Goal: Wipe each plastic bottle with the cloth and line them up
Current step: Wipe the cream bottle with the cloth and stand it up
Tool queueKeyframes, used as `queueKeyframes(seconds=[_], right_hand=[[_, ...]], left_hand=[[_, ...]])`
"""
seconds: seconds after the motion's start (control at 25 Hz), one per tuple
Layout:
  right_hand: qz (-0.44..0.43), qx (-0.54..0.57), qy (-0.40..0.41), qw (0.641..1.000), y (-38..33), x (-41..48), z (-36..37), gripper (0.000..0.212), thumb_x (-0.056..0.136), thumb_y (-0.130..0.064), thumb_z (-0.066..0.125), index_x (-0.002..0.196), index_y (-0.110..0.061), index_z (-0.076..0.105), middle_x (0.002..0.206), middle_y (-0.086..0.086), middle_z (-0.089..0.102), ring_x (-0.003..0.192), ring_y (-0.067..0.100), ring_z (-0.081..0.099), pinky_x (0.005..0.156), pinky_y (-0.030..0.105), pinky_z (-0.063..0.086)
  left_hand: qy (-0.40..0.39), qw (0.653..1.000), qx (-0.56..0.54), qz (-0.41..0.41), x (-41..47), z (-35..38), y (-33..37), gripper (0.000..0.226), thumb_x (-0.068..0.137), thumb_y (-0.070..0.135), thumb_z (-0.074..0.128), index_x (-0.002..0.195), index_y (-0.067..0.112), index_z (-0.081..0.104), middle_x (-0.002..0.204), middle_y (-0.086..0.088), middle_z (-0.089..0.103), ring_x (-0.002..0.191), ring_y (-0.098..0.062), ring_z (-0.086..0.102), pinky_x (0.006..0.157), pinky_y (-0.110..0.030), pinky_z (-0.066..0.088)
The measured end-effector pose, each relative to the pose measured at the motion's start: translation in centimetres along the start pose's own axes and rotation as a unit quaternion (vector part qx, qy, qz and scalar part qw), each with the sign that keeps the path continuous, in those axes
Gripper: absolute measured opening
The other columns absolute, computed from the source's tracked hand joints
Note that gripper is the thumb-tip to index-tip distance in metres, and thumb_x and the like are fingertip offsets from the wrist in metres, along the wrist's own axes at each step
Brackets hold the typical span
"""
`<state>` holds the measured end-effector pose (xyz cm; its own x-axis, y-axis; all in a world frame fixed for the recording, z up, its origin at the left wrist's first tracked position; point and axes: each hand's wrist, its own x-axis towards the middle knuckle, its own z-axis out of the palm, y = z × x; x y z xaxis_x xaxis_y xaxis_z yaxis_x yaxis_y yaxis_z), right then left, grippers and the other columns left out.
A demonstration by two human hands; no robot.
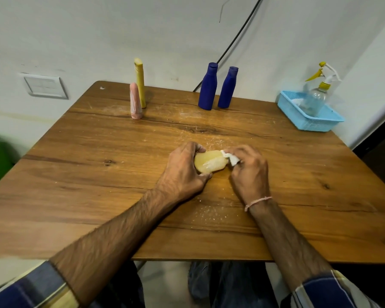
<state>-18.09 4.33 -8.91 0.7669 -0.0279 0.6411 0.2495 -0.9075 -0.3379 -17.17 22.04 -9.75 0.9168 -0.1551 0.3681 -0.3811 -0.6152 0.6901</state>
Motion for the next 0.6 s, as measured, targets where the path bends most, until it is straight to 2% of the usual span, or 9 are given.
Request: queueKeyframes(seconds=[0.08,0.16,0.2,0.32,0.36,0.48,0.52,0.56,0.6], right_hand=[[-0.111,0.033,-0.03,0.993,-2.4,-1.4,0.6,0.036,0.078,0.014,0.055,0.104,-0.005,0.073,0.101,0.008,0.068,0.098,0.021,0.059,0.088,0.033,0.051],[-0.231,0.057,-0.063,0.969,-3.3,-2.9,0.6,0.031,0.079,0.014,0.058,0.102,-0.001,0.073,0.1,0.01,0.068,0.096,0.023,0.06,0.086,0.031,0.05],[-0.228,0.047,-0.067,0.97,-2.6,-2.4,0.4,0.031,0.079,0.015,0.06,0.102,-0.002,0.073,0.1,0.01,0.068,0.096,0.024,0.06,0.085,0.033,0.052],[-0.024,0.006,-0.001,1.0,0.0,-0.3,0.0,0.037,0.077,0.017,0.061,0.101,-0.008,0.073,0.1,0.006,0.067,0.097,0.021,0.059,0.082,0.041,0.054],[-0.015,0.016,0.002,1.0,-0.2,-0.4,0.0,0.038,0.076,0.018,0.06,0.1,-0.008,0.074,0.099,0.006,0.067,0.096,0.021,0.059,0.082,0.041,0.054],[-0.205,0.058,-0.059,0.975,-2.0,-2.5,0.4,0.037,0.075,0.019,0.059,0.102,-0.002,0.073,0.099,0.009,0.067,0.096,0.024,0.059,0.086,0.034,0.05],[-0.229,0.053,-0.073,0.969,-1.6,-2.4,0.3,0.038,0.075,0.019,0.059,0.103,-0.002,0.073,0.1,0.01,0.067,0.097,0.025,0.06,0.088,0.034,0.05],[-0.203,0.038,-0.068,0.976,-0.7,-1.5,0.1,0.039,0.075,0.019,0.058,0.103,-0.004,0.073,0.101,0.009,0.067,0.098,0.024,0.06,0.088,0.036,0.051],[-0.137,0.021,-0.041,0.989,0.4,-0.7,-0.1,0.039,0.076,0.019,0.059,0.102,-0.006,0.073,0.101,0.008,0.067,0.098,0.023,0.06,0.087,0.038,0.053]], left_hand=[[0.0,1.0,-0.003,0.007,0.0,0.1,-0.1,0.054,0.073,0.027,0.087,0.118,0.014,0.059,0.113,0.001,0.064,0.103,-0.014,0.059,0.086,-0.022,0.05],[0.002,1.0,-0.01,0.014,-0.1,0.1,-0.2,0.05,0.074,0.028,0.085,0.116,0.013,0.06,0.109,0.002,0.065,0.099,-0.014,0.062,0.082,-0.017,0.047],[0.005,1.0,-0.01,0.014,-0.1,0.1,-0.1,0.051,0.074,0.029,0.085,0.116,0.013,0.06,0.109,0.002,0.064,0.098,-0.013,0.061,0.081,-0.017,0.047],[0.009,1.0,0.002,0.001,-0.1,0.0,0.1,0.058,0.072,0.031,0.089,0.118,0.014,0.059,0.113,0.001,0.063,0.1,-0.011,0.057,0.083,-0.02,0.048],[0.008,1.0,0.0,-0.002,0.0,0.0,0.1,0.057,0.072,0.03,0.09,0.118,0.015,0.059,0.113,0.001,0.063,0.1,-0.011,0.058,0.083,-0.021,0.049],[0.007,1.0,-0.015,-0.002,0.1,0.1,-0.3,0.052,0.074,0.031,0.087,0.115,0.015,0.06,0.109,0.002,0.066,0.098,-0.012,0.062,0.08,-0.021,0.052],[0.004,1.0,-0.017,-0.004,0.1,0.1,-0.3,0.053,0.074,0.031,0.087,0.116,0.015,0.06,0.111,0.001,0.066,0.099,-0.013,0.062,0.082,-0.022,0.053],[0.002,1.0,-0.013,-0.011,0.2,0.2,-0.3,0.055,0.073,0.031,0.088,0.118,0.015,0.059,0.113,0.001,0.065,0.101,-0.014,0.062,0.084,-0.024,0.055],[0.0,1.0,-0.007,-0.021,0.2,0.2,-0.3,0.058,0.072,0.032,0.089,0.119,0.017,0.059,0.115,0.001,0.065,0.103,-0.013,0.062,0.086,-0.026,0.056]])
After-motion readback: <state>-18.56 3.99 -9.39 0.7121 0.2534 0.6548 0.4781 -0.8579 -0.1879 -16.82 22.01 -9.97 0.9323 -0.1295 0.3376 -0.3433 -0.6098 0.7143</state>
